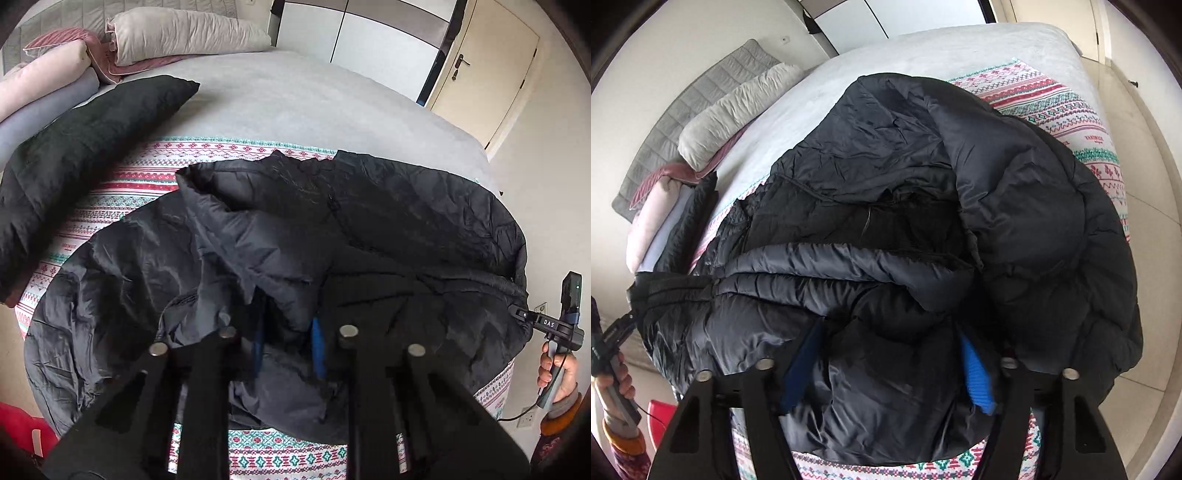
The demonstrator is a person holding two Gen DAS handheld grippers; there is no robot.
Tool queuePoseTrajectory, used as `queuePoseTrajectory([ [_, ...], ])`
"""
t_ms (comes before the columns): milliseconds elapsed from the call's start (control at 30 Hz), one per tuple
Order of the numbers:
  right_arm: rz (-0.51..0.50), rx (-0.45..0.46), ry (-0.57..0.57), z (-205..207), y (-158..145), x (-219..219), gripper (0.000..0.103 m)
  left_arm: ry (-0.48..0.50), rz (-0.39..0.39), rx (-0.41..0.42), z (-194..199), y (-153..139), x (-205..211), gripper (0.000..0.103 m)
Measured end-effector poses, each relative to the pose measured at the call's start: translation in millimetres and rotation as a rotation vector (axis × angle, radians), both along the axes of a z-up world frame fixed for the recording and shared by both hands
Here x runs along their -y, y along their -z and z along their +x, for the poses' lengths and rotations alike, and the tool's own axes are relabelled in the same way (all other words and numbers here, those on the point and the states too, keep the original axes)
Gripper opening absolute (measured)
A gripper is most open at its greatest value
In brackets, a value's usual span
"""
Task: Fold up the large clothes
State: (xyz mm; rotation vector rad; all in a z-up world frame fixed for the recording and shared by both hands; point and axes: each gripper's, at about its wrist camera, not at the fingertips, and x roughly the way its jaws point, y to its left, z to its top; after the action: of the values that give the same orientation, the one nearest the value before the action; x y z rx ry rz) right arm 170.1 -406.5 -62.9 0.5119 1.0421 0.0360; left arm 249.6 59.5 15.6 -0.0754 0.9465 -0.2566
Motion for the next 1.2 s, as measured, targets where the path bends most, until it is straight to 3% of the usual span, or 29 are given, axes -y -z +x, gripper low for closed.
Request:
queuePoseTrajectory([
  [100, 0.002, 0.031, -0.022, -10.3, -7.1, -4.4, 0.013, 0.03, -0.011, 0.031, -24.1, -15.2, -2.6, 0.008],
  [367, -0.054, 0.177, -0.101, -90.3, -64.6, -13.5, 0.011, 0.165, 0.019, 0.086, -135.8, -49.6, -25.3, 0.007],
  [500, -0.086, 0.178, -0.145, -134.5, -70.1, -24.4, 0.011, 0.21, 0.034, 0.076, -197.6, -39.1, -34.8, 0.007],
  [667, -0.105, 0.096, -0.199, -185.9, -42.7, -31.2, 0.012, 0.241, 0.037, -0.04, -264.3, 4.0, -45.4, 0.012],
  [800, -0.202, -0.033, -0.231, -219.1, -15.6, -32.7, 0.03, 0.233, 0.059, -0.195, -303.5, 42.0, -69.2, 0.027],
  [867, -0.235, -0.081, -0.239, -233.4, -13.4, -31.4, 0.039, 0.201, 0.072, -0.234, -320.2, 45.0, -88.9, 0.04],
  [933, -0.263, -0.089, -0.236, -244.8, -20.9, -27.6, 0.048, 0.152, 0.081, -0.207, -334.5, 34.0, -107.0, 0.061],
  [1000, -0.285, -0.054, -0.224, -255.7, -37.9, -25.8, 0.058, 0.12, 0.055, -0.161, -345.6, 14.9, -125.4, 0.069],
  [1100, -0.265, 0.022, -0.219, -264.6, -66.2, -23.6, 0.07, 0.081, -0.025, -0.062, -353.2, -14.9, -145.8, 0.092],
  [1200, -0.21, 0.107, -0.225, -266.9, -91.7, -25.6, 0.076, 0.071, -0.056, -0.012, -340.6, -22.4, -148.9, 0.096],
])
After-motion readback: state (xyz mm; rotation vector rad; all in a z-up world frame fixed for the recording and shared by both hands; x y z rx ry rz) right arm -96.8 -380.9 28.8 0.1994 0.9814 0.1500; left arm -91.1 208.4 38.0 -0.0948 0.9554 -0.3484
